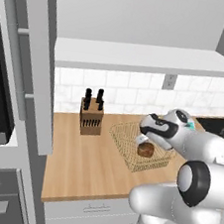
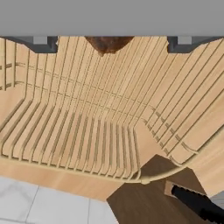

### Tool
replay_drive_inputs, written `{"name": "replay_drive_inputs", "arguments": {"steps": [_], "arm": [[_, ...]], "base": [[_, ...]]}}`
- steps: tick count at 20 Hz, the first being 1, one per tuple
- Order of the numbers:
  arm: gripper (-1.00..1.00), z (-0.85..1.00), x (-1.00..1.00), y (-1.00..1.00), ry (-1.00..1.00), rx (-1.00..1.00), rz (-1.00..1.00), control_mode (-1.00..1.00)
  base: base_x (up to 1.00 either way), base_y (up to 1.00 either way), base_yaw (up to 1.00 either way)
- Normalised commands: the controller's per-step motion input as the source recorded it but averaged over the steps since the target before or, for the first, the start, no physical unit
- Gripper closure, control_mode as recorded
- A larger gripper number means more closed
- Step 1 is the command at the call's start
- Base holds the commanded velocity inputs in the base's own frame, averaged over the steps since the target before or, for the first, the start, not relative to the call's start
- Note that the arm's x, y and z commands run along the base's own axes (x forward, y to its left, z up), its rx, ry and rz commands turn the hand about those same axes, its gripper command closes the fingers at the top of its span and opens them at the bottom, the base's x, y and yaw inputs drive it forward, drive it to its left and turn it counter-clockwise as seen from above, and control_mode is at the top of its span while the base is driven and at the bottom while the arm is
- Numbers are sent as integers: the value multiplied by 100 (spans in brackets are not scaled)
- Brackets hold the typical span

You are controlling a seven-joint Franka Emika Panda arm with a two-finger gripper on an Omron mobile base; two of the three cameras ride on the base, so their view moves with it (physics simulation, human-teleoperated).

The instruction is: Open the cabinet, pick up the bread from the cabinet and place it in the basket. Then move the basket to the dining counter.

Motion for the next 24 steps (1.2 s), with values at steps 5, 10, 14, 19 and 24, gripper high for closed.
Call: {"name": "replay_drive_inputs", "arguments": {"steps": [5, 10, 14, 19, 24], "arm": [[-100, 42, -55, -16, 0, 1, -15, -100], [-100, 41, -49, -12, 3, 15, -24, -100], [-100, 24, -66, -16, 6, 27, -26, -100], [-100, 20, -55, -16, 4, 30, -37, -100], [-100, 12, -32, -24, 18, 33, -29, -100]], "base": [[0, 0, 0], [0, 0, 0], [0, 0, 0], [0, 0, 0], [0, 0, 0]]}}
